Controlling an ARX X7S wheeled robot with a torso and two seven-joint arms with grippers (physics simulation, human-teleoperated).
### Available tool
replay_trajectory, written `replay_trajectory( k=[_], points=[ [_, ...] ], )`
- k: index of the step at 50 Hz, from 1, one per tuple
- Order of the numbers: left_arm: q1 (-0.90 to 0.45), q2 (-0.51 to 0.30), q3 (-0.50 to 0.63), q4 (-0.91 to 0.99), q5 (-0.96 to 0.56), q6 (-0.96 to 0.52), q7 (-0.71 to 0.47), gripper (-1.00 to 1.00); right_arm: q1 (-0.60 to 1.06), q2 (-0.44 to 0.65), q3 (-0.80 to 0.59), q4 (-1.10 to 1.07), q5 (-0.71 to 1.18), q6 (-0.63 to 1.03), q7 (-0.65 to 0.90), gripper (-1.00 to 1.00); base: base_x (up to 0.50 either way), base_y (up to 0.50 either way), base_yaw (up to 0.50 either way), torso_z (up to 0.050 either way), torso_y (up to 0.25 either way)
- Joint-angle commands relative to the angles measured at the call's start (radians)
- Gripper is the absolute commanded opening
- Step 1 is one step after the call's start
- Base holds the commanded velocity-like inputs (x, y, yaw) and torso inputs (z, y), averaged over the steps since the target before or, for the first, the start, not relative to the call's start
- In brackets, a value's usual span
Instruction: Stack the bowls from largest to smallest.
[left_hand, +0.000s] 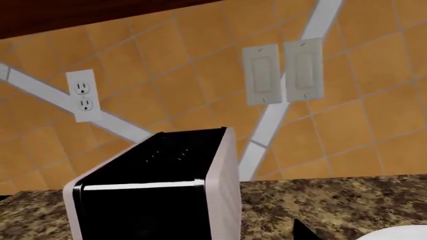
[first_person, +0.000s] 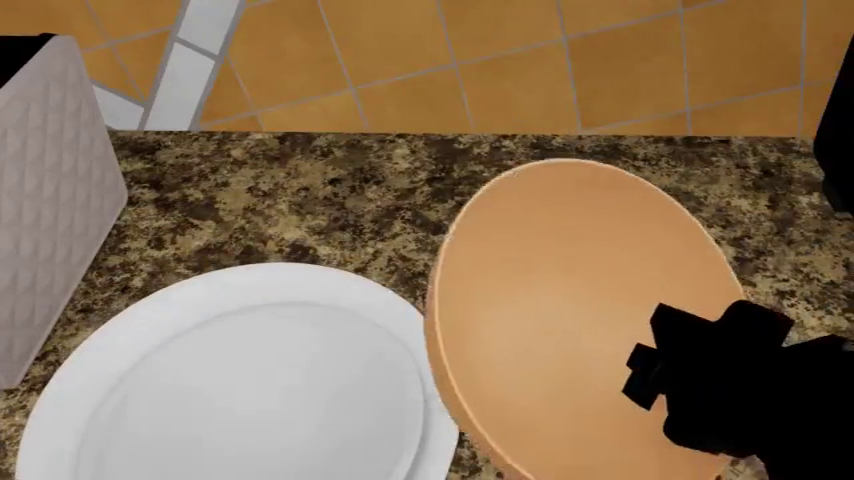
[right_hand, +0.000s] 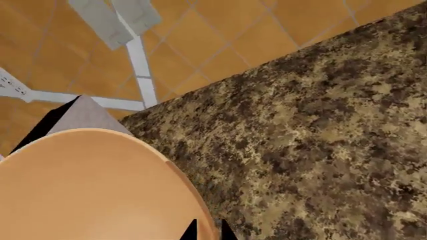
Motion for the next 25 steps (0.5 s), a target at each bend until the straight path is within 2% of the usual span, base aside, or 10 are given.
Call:
replay_trajectory(
  k=[1, 2, 8, 11, 14, 23, 25],
  points=[
    [0.001, 0.011, -0.048, -0.018, 0.001, 0.011, 0.013, 1.0, 0.484, -0.148, -0.391, 0.071, 0.057, -0.145, 0.056, -1.0, 0.0, 0.0, 0.0, 0.0, 0.0],
    [0.013, -0.004, -0.021, -0.019, 0.05, 0.027, 0.008, 1.0, 0.511, -0.185, -0.422, 0.091, 0.048, -0.143, 0.053, -1.0, 0.0, 0.0, 0.0, 0.0, 0.0],
    [0.006, -0.007, -0.071, -0.029, 0.011, 0.018, 0.003, 1.0, 0.598, -0.335, -0.538, 0.171, -0.004, -0.133, 0.034, -1.0, 0.0, 0.0, 0.0, 0.0, 0.0],
    [0.001, -0.007, -0.068, -0.031, 0.008, 0.018, -0.002, 1.0, 0.616, -0.373, -0.578, 0.21, -0.028, -0.119, 0.023, -1.0, 0.0, 0.0, 0.0, 0.0, 0.0],
    [0.01, -0.015, -0.114, -0.027, -0.024, 0.014, 0.004, 1.0, 0.633, -0.422, -0.63, 0.278, -0.082, -0.091, -0.004, -1.0, 0.0, 0.0, 0.0, 0.0, 0.0],
    [0.001, -0.048, -0.123, -0.002, -0.015, -0.002, -0.03, 1.0, 0.631, -0.477, -0.739, 0.38, -0.148, -0.026, -0.034, -1.0, 0.0, 0.0, 0.0, 0.0, 0.0],
    [0.016, -0.052, -0.16, 0.003, -0.036, -0.003, -0.024, 1.0, 0.63, -0.482, -0.76, 0.385, -0.149, -0.018, -0.024, -1.0, 0.0, 0.0, 0.0, 0.0, 0.0]
  ],
)
